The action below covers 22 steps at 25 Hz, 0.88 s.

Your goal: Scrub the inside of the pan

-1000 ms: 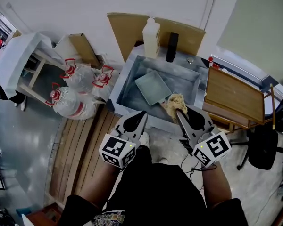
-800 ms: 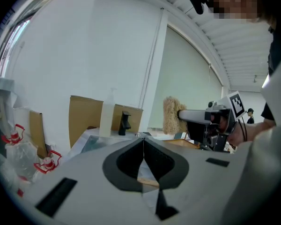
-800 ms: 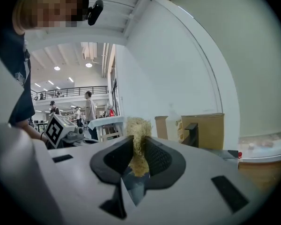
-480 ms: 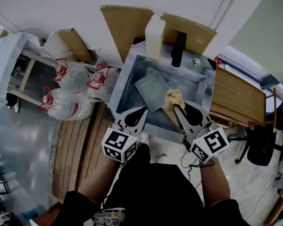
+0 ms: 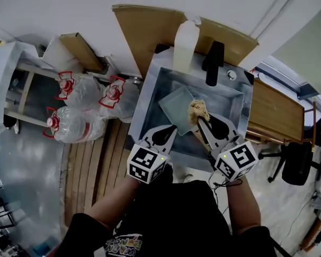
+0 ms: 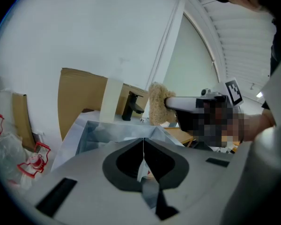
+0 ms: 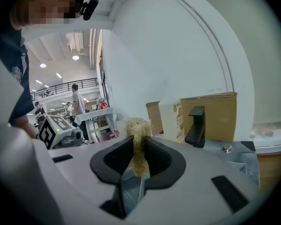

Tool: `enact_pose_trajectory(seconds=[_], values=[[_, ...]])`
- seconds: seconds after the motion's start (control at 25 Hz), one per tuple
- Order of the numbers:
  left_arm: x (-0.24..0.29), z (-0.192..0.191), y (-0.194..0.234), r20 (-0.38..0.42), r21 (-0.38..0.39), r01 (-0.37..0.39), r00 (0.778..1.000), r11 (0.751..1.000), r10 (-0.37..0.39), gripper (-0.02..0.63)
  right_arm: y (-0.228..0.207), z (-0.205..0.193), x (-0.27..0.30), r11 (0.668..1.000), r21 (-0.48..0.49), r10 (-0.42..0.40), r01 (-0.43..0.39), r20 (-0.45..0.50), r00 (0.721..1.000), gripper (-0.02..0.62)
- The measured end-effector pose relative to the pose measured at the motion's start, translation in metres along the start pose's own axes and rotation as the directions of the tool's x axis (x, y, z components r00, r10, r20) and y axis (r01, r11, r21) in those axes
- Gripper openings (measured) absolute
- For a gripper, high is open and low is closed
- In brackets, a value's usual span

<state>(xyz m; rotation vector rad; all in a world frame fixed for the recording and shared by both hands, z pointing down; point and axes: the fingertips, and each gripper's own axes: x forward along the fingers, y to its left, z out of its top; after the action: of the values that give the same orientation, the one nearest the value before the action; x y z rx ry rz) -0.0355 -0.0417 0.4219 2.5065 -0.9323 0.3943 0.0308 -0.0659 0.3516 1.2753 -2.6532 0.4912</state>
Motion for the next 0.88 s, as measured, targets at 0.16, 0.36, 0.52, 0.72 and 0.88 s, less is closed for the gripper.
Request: enact_pose_trajectory(seconds=[0.16,0.36,0.52,0.72,0.88], values=[[0.009,-0.008,0.005,-0.03,-0.004,0.039,0.999,0.999,-0.04,0.009,-0.005,-0.004,0.019,1.0,0.006,-0.014,0.014,-0.019,1.0,0.078],[0.02,-0.012,0.015,-0.049,-0.026,0.035,0.998,0.999,-0.036,0.011,-0.01,-0.015,0.035,1.0,0.004,-0.005,0.005,-0.063,0.998,0.078],[0.029,-0.019,0.026,-0.082,-0.067,0.001,0.997,0.998,-0.006,0.011,-0.017,-0.022,0.047,1.0,0.0,0.013,-0.013,-0.09,0.996,0.078],[0.041,-0.034,0.04,-0.112,-0.143,-0.065,0.993,0.988,0.049,0.011,-0.028,-0.039,0.061,0.999,0.011,0.048,-0.047,-0.136,0.99,0.078],[0.051,-0.042,0.055,-0.139,-0.17,-0.137,0.984,0.976,0.114,0.011,-0.039,-0.053,0.076,0.997,0.021,0.078,-0.076,-0.163,0.984,0.078]])
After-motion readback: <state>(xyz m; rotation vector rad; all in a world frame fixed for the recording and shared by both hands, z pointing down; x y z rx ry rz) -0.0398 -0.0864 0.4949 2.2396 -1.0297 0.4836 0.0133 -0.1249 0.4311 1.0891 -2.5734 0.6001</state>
